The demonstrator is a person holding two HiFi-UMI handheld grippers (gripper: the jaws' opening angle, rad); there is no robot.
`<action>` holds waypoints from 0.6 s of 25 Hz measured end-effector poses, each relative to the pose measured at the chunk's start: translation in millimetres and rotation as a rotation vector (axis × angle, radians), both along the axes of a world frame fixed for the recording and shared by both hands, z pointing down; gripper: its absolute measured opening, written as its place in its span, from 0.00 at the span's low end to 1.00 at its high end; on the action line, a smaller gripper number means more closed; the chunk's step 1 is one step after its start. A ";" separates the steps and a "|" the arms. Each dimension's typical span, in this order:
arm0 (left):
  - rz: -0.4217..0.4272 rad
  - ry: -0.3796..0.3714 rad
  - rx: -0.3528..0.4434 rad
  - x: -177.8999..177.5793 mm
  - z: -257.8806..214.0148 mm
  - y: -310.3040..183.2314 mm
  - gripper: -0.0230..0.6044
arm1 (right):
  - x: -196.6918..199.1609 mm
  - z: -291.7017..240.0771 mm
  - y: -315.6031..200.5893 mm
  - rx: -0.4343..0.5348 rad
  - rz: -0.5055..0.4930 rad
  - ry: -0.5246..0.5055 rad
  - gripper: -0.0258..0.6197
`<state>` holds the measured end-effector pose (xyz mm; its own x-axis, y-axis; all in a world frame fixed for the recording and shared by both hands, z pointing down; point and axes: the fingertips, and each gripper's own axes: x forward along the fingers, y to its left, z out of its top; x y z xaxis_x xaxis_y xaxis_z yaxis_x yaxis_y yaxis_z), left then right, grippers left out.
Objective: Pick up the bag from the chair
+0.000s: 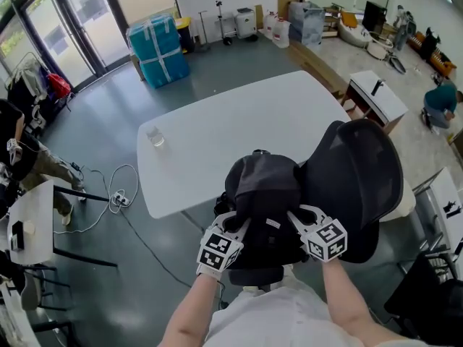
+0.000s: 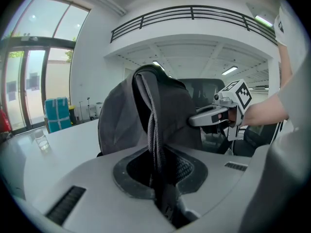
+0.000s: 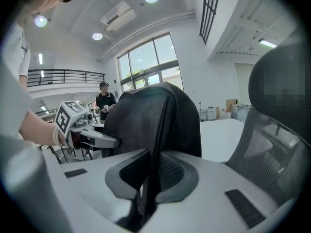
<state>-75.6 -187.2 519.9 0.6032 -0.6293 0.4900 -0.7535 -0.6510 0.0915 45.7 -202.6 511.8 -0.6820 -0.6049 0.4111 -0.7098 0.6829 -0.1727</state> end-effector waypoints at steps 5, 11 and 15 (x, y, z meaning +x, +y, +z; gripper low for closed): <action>-0.013 0.033 0.083 0.2 -38.5 -5.5 0.13 | 0.4 -35.9 -6.0 0.076 -0.009 -0.027 0.11; -0.026 0.059 0.152 0.7 -71.1 -11.9 0.13 | 0.8 -66.3 -12.7 0.140 -0.021 -0.056 0.11; -0.034 0.076 0.181 0.7 -85.7 -14.2 0.13 | 0.9 -79.4 -15.7 0.166 -0.025 -0.069 0.11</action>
